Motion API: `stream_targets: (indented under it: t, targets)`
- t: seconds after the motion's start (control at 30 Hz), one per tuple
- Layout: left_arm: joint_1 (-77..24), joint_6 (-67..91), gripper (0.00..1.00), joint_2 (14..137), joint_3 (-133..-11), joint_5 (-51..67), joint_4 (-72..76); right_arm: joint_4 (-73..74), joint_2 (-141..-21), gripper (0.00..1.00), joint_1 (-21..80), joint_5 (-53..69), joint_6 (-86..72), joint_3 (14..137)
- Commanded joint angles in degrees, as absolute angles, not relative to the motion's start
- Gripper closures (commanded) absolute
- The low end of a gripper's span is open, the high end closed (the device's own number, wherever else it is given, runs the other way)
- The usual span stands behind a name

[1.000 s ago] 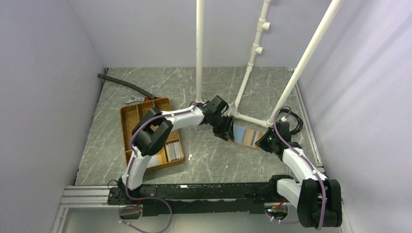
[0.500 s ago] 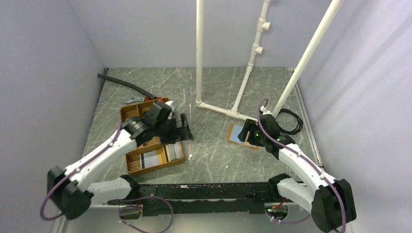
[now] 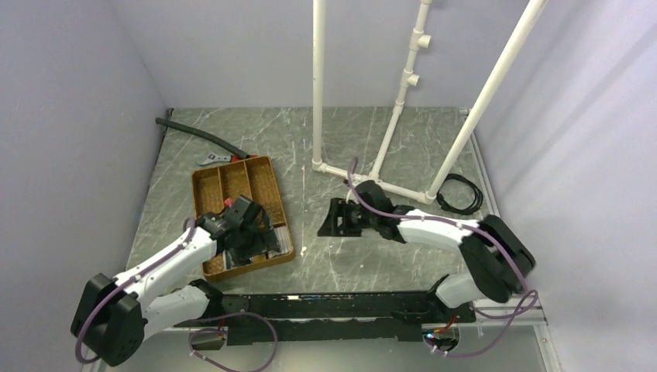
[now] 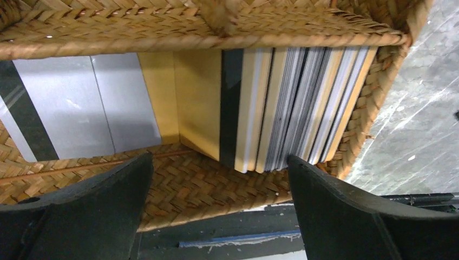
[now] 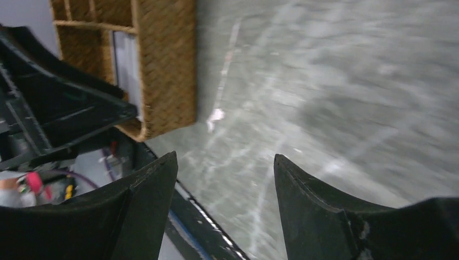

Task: Put the credit cards into the card holder
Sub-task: Pick up the credit card from the storage box.

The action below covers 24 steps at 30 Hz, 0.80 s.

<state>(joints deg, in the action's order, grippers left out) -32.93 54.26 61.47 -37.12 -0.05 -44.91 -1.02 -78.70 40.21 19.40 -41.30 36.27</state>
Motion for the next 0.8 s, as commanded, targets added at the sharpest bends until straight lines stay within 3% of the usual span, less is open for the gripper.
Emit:
stream_targets:
  t: [0.0,0.27,0.47,0.77]
  targets:
    - [-31.2,53.8,0.01,56.3,-33.0,-0.5,-36.3,-16.1,-87.2,0.34,44.2,28.0,-48.8,41.6]
    - [-26.7,51.8,0.01,57.3,-28.0,10.6,-22.7,-25.1,-99.2,0.37,46.4,33.0,-54.9,47.1]
    - [-26.4,52.3,0.05,53.4,-27.0,15.2,-19.4,-28.1,-101.6,0.39,47.2,34.4,-57.1,47.5]
    - [-26.4,51.9,0.23,52.6,-28.0,15.8,-21.6,-28.8,-103.1,0.42,48.1,34.8,-58.0,48.4]
